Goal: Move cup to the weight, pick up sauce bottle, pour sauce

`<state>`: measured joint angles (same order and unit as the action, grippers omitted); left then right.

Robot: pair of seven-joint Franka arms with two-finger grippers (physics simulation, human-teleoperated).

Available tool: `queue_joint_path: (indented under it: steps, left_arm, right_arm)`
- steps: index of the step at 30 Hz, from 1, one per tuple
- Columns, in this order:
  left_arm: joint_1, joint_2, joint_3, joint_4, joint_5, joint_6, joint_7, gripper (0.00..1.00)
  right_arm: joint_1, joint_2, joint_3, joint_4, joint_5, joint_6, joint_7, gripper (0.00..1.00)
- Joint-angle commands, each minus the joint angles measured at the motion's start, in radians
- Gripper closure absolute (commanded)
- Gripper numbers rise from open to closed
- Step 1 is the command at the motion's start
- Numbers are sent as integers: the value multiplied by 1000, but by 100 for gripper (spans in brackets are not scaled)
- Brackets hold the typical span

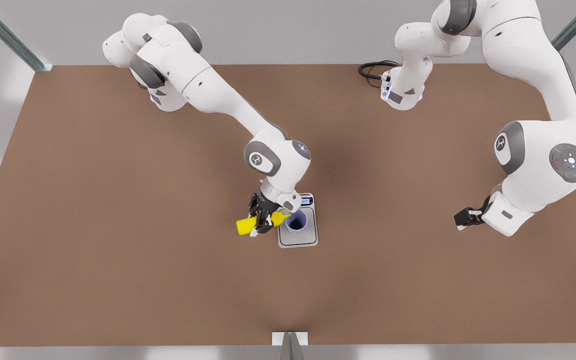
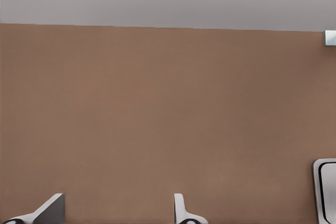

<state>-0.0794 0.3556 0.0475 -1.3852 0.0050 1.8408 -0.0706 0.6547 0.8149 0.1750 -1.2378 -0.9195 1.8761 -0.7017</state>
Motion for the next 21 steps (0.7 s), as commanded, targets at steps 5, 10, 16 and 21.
queue_joint_path:
  steps: [5,10,16,21]
  left_arm:
    - [1,-1,0,0,1,3,0,0]
    - [0,-1,0,0,1,3,0,0]
    - [1,2,0,0,6,6,0,0]
    - [0,2,-2,0,4,14,0,0]
  right_arm:
    - [2,1,0,0,-2,0,-5,44]
    - [0,1,0,3,1,-2,-5,44]
    - [-69,-62,-3,11,248,-28,-4,44]
    - [-245,-100,-2,17,663,-20,-197,44]
